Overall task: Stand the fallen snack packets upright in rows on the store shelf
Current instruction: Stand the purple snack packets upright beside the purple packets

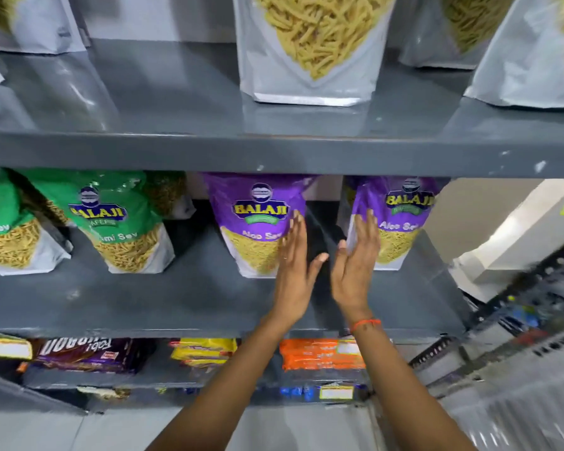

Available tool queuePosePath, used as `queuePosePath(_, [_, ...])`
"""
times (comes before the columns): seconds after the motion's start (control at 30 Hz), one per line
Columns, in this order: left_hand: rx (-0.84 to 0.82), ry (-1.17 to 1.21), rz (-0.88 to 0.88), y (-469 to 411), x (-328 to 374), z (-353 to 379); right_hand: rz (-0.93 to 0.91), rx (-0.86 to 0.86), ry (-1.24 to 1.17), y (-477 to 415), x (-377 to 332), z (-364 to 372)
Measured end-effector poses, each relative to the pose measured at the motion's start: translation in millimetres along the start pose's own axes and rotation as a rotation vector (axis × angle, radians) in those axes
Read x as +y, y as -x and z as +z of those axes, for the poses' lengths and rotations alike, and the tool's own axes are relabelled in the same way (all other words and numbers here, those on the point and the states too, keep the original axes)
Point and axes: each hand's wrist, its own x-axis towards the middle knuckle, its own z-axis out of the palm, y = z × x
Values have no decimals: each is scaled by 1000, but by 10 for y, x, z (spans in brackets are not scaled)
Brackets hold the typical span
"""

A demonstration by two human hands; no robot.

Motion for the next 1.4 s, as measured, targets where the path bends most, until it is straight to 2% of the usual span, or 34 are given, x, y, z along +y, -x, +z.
queuePosePath(0.07, [-53, 105, -116, -92, 112, 415, 118, 52, -26, -35, 341, -334])
queuePosePath(0.13, [-145, 155, -251, -248, 145, 761, 319, 69, -51, -103, 764, -592])
queuePosePath(0.2, [-240, 235, -385, -435, 96, 959, 495, -77, -75, -221, 1123, -748])
queuePosePath(0.27, [-349, 340, -415, -543, 20, 1078, 582, -295, -136, -373, 1371, -875])
queuePosePath(0.33, [-400, 432, -410, -550, -50, 1174, 565, -476, -277, -475, 1515, -980])
queuePosePath(0.43, [-322, 409, -472, -471, -10, 1219, 534, -568, -314, -453, 1562, -1169])
queuePosePath(0.5, [-291, 382, -505, -294, 89, 1184, 538, -570, -323, -331, 1522, -1304])
queuePosePath(0.7, [-333, 337, -491, 443, 293, 1146, 542, -510, -310, 318, 1556, -1700])
queuePosePath(1.07, [-384, 367, -455, 555, 459, 1106, 626, -472, -328, 436, 1440, -1847])
queuePosePath(1.13, [-386, 395, -459, 583, 472, 1086, 613, -444, -329, 468, 1329, -1863])
queuePosePath(1.2, [-387, 435, -455, 614, 467, 1064, 524, -251, -161, 554, 1146, -1873])
queuePosePath(1.27, [-318, 396, -436, 645, 474, 976, 336, -37, -45, 642, 834, -1835])
queuePosePath(1.33, [-189, 327, -359, 668, 475, 823, 171, -32, -129, 710, 513, -1666])
queuePosePath(1.4, [-22, 272, -256, 682, 470, 593, 73, -128, -232, 704, 225, -1382])
